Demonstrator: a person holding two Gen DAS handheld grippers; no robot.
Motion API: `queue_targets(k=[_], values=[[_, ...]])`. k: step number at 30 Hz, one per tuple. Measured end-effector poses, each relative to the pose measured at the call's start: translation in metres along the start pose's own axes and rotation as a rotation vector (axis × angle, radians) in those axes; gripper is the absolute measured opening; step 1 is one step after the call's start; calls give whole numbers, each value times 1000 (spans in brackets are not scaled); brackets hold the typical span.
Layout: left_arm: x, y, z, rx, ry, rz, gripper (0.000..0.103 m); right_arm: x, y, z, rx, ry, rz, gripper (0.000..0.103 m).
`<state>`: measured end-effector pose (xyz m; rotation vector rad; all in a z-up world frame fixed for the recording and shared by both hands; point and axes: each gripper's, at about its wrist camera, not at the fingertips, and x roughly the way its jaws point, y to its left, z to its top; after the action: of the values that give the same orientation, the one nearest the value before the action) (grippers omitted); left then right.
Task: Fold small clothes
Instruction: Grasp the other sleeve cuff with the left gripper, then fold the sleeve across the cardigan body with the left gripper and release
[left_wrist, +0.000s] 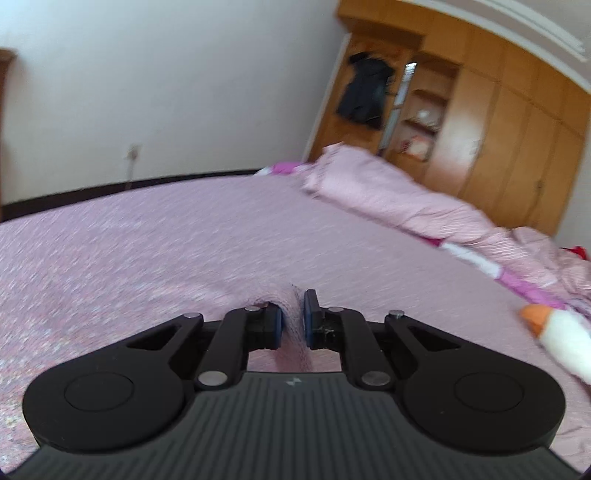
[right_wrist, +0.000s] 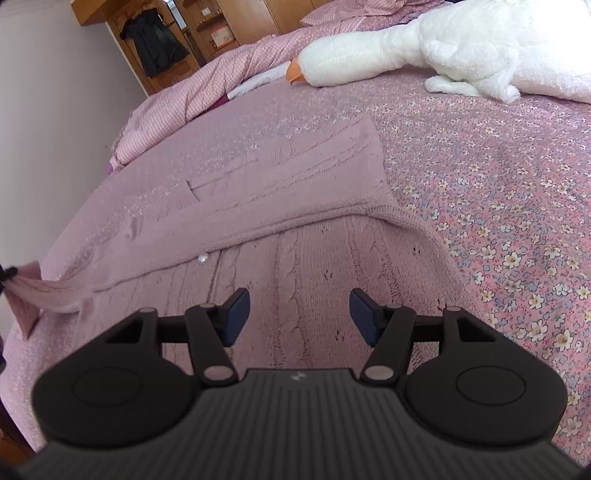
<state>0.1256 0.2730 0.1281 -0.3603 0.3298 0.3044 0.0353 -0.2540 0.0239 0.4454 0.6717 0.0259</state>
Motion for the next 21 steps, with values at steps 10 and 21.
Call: queue_targets(k=[10, 21], values=[[-32, -115, -3, 82, -20, -212, 12, -8, -11, -1, 35, -22, 20, 62], [-33, -219, -80, 186, 127, -362, 12, -10, -30, -5, 69, -34, 32, 62]])
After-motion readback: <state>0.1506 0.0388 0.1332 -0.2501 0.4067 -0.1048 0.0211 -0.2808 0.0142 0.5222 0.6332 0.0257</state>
